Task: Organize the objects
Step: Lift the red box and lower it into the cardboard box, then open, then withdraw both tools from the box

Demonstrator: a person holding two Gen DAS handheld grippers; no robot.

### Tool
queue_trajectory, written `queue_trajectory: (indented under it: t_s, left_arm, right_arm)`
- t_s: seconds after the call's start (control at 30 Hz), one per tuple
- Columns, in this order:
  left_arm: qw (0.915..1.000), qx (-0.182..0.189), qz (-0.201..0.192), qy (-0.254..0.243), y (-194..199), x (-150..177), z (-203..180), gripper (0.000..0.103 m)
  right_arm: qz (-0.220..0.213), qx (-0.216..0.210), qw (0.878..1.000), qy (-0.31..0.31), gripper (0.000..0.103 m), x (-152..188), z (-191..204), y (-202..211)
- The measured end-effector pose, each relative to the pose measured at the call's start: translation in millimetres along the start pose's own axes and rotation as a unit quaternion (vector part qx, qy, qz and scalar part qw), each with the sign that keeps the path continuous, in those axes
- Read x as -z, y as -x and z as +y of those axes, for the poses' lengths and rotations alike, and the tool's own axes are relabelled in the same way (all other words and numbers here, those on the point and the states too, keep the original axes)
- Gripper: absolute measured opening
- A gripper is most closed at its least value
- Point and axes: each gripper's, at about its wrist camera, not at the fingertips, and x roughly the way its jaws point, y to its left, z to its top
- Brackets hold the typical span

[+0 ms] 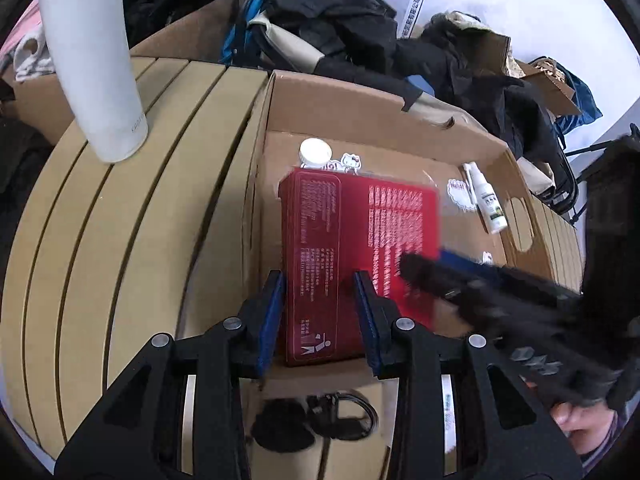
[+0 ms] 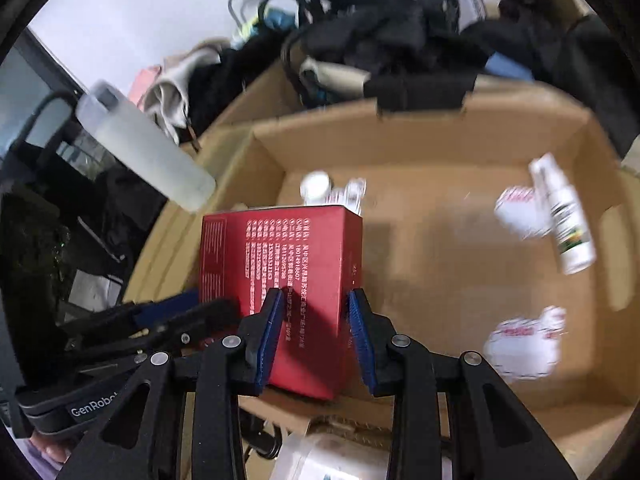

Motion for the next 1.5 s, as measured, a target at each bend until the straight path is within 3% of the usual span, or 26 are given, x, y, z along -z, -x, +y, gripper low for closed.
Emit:
queue_trajectory:
  t_s: [0.17,0.27,0.33,0.4,0.43,0.6,0.67,0.87,1.03,1.17,1.23,1.33,1.5]
  left_arm:
    - [0.9997,-0.015,-0.014,-0.011,15.0,8.1,-4.5,0.037]
    - [0.9991,-0.025,-0.03,-0.016,38.2,11.0,-6.6,0.04]
    - [0.9981,-0.031,-0.047,-0.023,61.0,14.4,-9.4,0.048]
    - [0.9962,-0.041,-0.069,-0.034,90.0,21.1,-14.2,0.059]
    - [0.9948,-0.051,-0.079,-0.041,104.1,25.5,-16.4,0.062]
    - [0.9845,-0.11,-0.127,-0.052,174.9,60.8,-27.6,0.086]
    - [0.9839,-0.108,-0.136,-0.043,196.5,78.8,-27.5,0.091]
    - [0.9829,-0.075,-0.168,-0.005,237.6,161.6,-21.0,0.1]
    - [0.9733,-0.111,-0.193,0.057,247.4,240.5,-7.8,0.103]
    - [0.9795,-0.109,-0.164,0.044,237.7,271.0,-13.5,0.103]
    - [0.9784,-0.116,-0.169,0.027,238.2,277.6,-23.8,0.103]
    - [0.9794,-0.112,-0.168,0.003,241.6,282.7,-40.6,0.103]
    - [0.9746,-0.116,-0.189,-0.029,252.1,293.4,-61.8,0.103]
  right_arm:
    - [0.012,-0.022,0.999,-0.023,0.037,7.4,-11.5,-12.3]
    - [0.029,0.01,1.0,0.001,0.039,10.5,-6.8,-3.6]
    - [0.01,0.014,1.0,0.022,0.049,15.5,-3.4,20.3]
    - [-0.018,0.03,0.999,0.041,0.084,22.0,-0.7,56.6]
    - [-0.032,0.037,0.998,0.049,0.086,25.3,-0.2,74.4]
    - [-0.099,0.089,0.987,0.088,0.086,48.7,5.1,172.2]
    - [-0.115,0.106,0.983,0.093,0.086,62.1,7.8,200.9]
    - [-0.143,0.102,0.979,0.107,0.086,124.2,19.4,257.7]
    - [-0.178,0.087,0.973,0.117,0.086,212.5,31.3,280.6]
    - [-0.186,0.061,0.976,0.092,0.086,272.4,36.7,278.5]
    - [-0.186,0.054,0.977,0.086,0.086,287.4,37.4,276.3]
    - [-0.201,0.086,0.97,0.103,0.086,307.1,45.2,276.2]
    - [-0.2,0.083,0.971,0.104,0.086,315.1,48.4,272.1]
